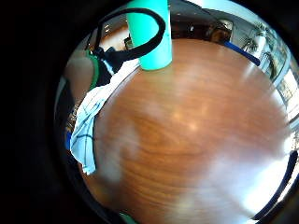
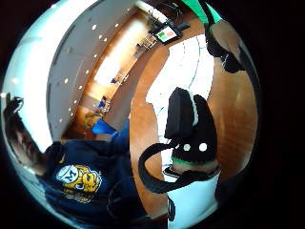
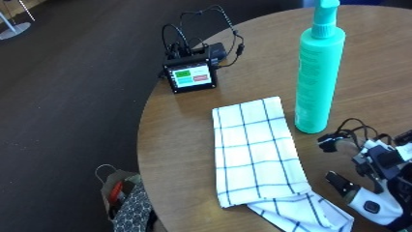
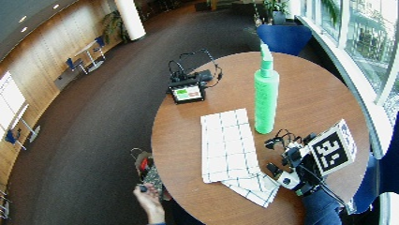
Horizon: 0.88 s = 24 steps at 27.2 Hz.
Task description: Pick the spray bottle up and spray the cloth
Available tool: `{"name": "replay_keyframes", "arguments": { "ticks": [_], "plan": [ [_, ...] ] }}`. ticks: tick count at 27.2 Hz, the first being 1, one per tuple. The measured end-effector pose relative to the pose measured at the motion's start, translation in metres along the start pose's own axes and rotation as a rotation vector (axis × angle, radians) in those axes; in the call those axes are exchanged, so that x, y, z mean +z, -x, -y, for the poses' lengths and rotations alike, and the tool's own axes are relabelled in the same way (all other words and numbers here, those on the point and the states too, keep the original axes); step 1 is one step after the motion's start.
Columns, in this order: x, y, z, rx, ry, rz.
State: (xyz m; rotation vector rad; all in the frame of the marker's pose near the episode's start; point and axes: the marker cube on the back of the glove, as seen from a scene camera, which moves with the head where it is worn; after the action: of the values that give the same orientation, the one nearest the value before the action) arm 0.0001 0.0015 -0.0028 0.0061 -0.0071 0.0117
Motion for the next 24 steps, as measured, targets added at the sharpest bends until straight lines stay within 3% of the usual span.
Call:
{"name": "replay_keyframes", "arguments": {
  "ticks": [15,24],
  "plan": [
    [-0.009,-0.018,-0.023,0.078,-0.115,0.069],
    [-0.058,-0.045,-0.023,0.276,-0.279,0.183]
  ]
}}
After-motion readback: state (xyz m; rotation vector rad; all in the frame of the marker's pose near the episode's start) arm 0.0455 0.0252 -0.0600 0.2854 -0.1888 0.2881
